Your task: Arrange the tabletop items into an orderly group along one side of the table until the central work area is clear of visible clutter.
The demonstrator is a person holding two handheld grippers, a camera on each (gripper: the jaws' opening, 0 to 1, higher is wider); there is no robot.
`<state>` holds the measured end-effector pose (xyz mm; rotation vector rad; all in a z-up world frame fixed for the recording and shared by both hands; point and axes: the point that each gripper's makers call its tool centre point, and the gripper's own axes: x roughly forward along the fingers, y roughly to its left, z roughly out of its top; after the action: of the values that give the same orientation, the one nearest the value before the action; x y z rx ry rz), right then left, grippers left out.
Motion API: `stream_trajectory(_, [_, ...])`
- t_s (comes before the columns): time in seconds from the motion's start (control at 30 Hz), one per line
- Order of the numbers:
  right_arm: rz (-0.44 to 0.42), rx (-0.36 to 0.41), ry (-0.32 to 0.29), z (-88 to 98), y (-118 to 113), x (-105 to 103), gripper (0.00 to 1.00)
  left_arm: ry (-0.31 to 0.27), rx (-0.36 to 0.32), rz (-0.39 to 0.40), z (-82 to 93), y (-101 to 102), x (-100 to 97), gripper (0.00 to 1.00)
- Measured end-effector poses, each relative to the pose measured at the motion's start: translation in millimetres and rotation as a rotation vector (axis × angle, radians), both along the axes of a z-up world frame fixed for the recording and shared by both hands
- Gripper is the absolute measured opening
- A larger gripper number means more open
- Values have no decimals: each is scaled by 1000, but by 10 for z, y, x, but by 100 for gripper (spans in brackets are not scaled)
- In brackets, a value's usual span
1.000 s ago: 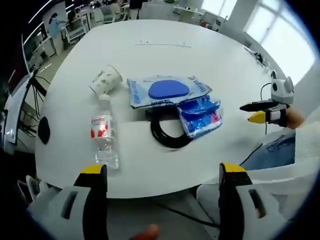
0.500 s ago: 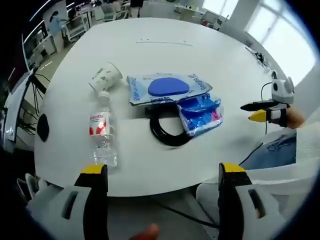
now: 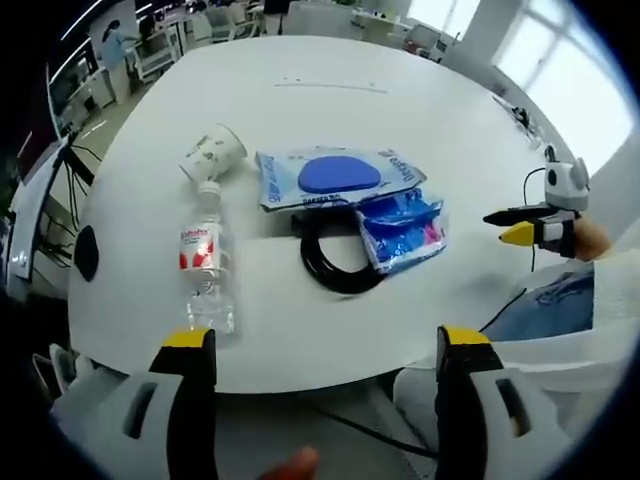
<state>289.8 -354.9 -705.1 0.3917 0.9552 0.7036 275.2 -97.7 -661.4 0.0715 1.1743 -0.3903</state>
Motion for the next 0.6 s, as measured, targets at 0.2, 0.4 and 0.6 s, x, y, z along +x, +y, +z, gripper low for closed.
stream_trajectory(0.2, [-11,7,8,0,-20,4,57,3,2,6,-14,19,-10,93])
stream_trajectory(0.4, [-6,8,14,-13,-14,-8,56,5,4,11,-18,26,-18,93])
stream_trajectory(0.6, [-12,15,19,-13,-17,-8,56,9,6,9,-31,27,-30,93])
